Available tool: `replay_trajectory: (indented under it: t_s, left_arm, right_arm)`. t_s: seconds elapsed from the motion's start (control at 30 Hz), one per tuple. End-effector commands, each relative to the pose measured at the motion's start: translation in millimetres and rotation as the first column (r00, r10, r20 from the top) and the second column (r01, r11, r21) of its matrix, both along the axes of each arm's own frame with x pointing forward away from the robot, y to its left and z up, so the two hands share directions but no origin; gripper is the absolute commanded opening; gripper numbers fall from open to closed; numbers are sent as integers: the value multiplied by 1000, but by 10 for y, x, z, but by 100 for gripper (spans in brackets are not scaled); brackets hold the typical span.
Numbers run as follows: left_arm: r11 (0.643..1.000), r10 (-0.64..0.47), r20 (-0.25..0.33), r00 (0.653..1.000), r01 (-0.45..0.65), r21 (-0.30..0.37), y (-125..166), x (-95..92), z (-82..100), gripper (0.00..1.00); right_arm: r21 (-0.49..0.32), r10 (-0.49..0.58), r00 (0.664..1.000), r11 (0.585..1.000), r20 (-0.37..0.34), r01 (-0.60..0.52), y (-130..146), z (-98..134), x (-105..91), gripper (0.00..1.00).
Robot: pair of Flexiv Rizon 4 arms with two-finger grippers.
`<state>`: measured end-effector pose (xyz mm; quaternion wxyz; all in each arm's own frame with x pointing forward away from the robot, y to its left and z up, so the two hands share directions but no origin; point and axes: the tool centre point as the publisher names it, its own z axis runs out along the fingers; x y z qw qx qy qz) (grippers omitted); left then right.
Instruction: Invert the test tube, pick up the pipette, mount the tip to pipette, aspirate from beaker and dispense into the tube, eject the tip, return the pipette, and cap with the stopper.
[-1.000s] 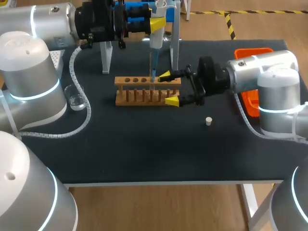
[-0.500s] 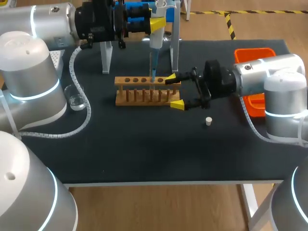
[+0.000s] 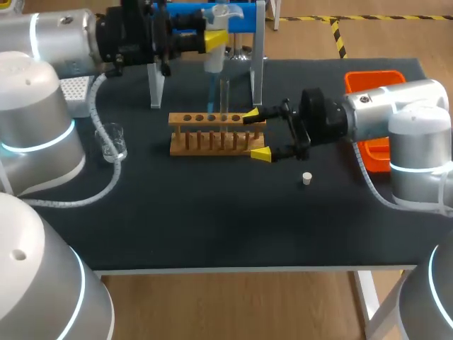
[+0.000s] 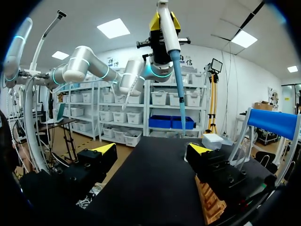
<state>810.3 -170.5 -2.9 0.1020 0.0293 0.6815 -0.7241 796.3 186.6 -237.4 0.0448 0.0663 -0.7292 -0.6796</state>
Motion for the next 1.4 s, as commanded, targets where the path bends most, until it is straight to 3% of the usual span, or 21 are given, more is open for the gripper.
replay_trajectory:
  t_s: [0.03,0.4,0.67,1.03,1.4]
  left_arm:
    - [1000,21,3,1000,-21,0,518,-119,-100,0]
    - [999,49,29,998,-49,-1,1399,-1,-339,0]
    - [999,46,9,999,-46,-9,1880,144,-557,0]
    - [999,33,-20,999,-33,-17,2188,364,-748,0]
    - [999,31,-31,999,-32,-44,2217,544,-877,0]
  right_arm:
    - [-3,-1,1000,1000,0,1,-5,8,-8,100]
    - [-3,-1,1000,1000,0,1,-5,8,-8,100]
    - [-3,-1,1000,1000,0,1,-5,8,-8,100]
    - [-3,-1,1000,1000,0,1,-5,8,-8,100]
    - [-3,-1,1000,1000,0,1,-5,8,-8,100]
